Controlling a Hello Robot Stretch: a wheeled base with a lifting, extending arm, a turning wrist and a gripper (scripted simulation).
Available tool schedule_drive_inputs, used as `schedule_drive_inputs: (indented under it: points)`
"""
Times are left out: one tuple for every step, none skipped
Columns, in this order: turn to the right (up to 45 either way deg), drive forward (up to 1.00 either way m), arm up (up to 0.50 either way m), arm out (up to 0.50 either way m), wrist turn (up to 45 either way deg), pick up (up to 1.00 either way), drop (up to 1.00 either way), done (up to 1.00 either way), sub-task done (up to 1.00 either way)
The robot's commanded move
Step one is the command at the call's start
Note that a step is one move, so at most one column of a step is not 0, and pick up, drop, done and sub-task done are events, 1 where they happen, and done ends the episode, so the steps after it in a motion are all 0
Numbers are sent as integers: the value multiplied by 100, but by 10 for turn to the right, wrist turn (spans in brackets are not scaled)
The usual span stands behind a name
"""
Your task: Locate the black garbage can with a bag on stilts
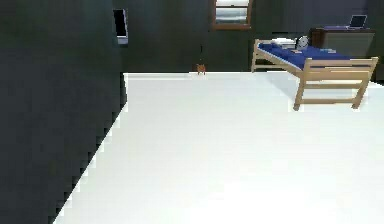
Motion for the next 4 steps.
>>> schedule_drive_inputs:
  points:
    - [450,0,0,0,0,0,0,0,0]
    - [30,0,0,0,0,0,0,0,0]
    - [0,65,0,0,0,0,0,0,0]
    - [330,0,0,0,0,0,0,0,0]
